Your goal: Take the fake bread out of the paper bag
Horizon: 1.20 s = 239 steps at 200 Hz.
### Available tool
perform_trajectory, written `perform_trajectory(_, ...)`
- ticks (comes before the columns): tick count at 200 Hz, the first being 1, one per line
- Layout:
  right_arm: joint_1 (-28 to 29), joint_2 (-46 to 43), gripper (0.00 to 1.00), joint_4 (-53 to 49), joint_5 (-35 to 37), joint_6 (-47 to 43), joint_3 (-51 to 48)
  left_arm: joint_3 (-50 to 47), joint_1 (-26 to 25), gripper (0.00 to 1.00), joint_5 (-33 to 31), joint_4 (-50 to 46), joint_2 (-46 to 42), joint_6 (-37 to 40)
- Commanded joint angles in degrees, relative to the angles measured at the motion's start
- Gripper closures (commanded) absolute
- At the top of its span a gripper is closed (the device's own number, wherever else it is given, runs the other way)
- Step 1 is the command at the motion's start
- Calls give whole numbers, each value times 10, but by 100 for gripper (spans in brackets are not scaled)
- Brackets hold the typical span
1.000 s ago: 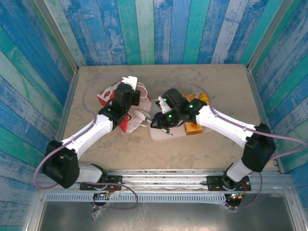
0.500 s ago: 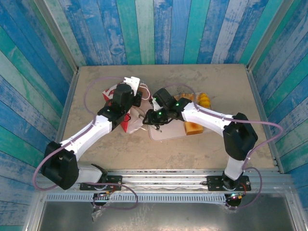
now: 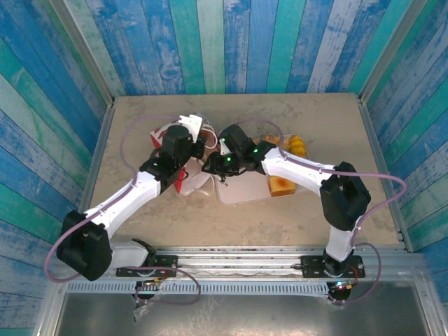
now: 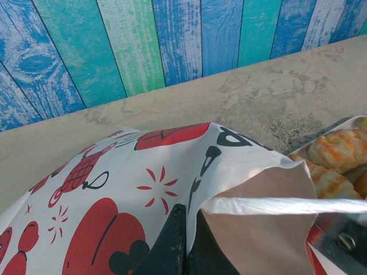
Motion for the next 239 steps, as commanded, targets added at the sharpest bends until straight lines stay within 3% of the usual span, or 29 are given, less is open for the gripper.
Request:
perform_trajectory(1, -5, 11, 54, 48, 13, 32, 9, -5, 0, 100, 18, 28, -37, -6)
perform_trajectory(72, -18, 29, 50, 79, 20, 65, 11, -2, 0, 100, 47, 44, -18, -26)
perform_trajectory(239, -25, 63, 53, 122, 64, 87, 33, 23, -1, 99, 28, 25, 18, -49)
